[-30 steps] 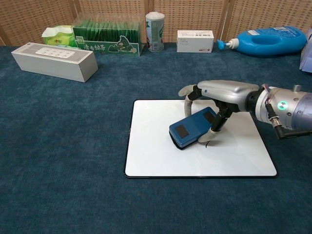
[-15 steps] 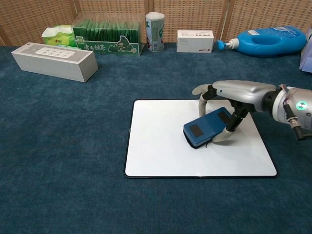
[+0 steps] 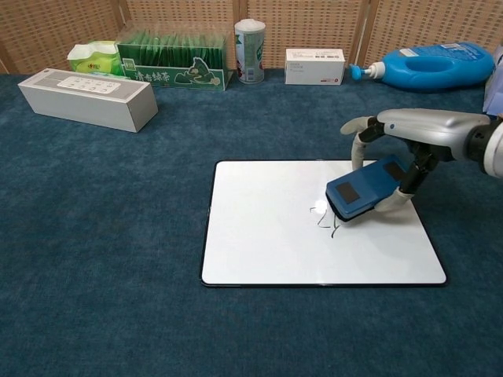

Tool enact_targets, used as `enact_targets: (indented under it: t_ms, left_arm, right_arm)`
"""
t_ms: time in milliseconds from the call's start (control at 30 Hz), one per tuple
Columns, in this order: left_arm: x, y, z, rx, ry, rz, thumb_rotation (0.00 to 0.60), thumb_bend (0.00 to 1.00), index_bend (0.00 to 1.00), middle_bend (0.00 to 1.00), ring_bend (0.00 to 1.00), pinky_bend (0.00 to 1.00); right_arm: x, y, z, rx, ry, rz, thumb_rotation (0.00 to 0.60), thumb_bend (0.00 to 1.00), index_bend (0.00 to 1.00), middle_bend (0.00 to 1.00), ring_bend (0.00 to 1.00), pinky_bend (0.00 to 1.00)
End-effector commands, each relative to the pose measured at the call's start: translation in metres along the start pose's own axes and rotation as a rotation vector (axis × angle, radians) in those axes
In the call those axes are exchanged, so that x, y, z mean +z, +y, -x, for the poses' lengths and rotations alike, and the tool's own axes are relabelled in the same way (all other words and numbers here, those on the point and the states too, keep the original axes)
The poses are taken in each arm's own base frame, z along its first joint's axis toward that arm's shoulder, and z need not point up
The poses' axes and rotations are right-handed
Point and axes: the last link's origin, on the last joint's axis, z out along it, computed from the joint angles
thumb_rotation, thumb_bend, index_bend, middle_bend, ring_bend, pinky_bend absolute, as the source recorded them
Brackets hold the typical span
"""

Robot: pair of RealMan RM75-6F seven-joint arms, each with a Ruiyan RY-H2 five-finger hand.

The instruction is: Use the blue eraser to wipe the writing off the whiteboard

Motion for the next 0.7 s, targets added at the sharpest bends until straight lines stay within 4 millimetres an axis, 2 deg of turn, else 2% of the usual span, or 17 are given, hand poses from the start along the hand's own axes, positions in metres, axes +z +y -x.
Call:
enact_targets:
  t_ms: [33,333,500,700]
  left_arm:
    - [0.0,-0.002,0.0,0.001,0.001,-0.007,0.6,0.33,0.35,0.19,0.12,0.0]
    - [-0.002,-0.01,-0.001,0.002,-0.006,-0.031,0.6,0.33,0.35,0.18,0.12,0.0]
    - [-0.003,-0.012,-0.003,0.004,0.001,-0.033,0.6,0.33,0.35,0.18,0.12,0.0]
    - [0.0,-0.007,-0.002,0.003,0.002,-0.013,0.6,0.33,0.35,0.18,0.12,0.0]
  right_arm:
    - [0.007,-0.015,0.007,0.016,-0.023,-0.028,0.6,0.13,0.65,0.08,0.0,0.0]
    - [0.028,-0.044,0.029,0.026,-0.067,-0.074,0.6,0.13,0.65,0.08,0.0,0.0]
    - [0.03,-0.04,0.03,0.02,-0.067,-0.059,0.6,0.13,0.65,0.08,0.0,0.0]
    - [0.022,-0.026,0.028,0.014,-0.062,-0.026,0.6,0.13,0.65,0.08,0.0,0.0]
